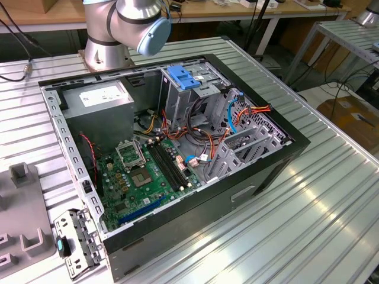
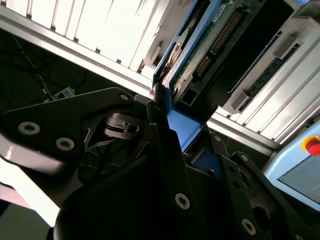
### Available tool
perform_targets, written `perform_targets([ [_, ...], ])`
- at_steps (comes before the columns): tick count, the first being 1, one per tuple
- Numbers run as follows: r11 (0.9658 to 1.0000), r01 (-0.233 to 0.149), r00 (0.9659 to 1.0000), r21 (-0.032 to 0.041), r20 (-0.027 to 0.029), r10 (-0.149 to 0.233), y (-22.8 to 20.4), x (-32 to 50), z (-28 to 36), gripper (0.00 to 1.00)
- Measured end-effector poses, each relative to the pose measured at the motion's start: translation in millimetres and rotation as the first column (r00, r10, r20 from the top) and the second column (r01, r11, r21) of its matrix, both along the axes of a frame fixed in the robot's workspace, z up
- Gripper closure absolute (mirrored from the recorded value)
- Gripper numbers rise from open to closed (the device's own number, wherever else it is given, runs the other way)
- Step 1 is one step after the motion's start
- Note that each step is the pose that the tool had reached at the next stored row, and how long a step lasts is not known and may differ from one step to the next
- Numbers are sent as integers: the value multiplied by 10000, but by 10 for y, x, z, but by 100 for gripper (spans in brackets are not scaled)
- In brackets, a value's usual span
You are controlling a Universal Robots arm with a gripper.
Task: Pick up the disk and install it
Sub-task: 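Pick up the disk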
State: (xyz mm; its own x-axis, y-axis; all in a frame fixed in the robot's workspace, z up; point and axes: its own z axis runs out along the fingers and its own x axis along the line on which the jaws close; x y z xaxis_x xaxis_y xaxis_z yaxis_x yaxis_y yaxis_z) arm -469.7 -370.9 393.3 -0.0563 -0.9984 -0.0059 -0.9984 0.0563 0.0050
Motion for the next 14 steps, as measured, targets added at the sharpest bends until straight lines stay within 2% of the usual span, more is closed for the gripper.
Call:
perform_targets([
  [14,10000,0,10000,-1,-3,0,0,0,72,63],
])
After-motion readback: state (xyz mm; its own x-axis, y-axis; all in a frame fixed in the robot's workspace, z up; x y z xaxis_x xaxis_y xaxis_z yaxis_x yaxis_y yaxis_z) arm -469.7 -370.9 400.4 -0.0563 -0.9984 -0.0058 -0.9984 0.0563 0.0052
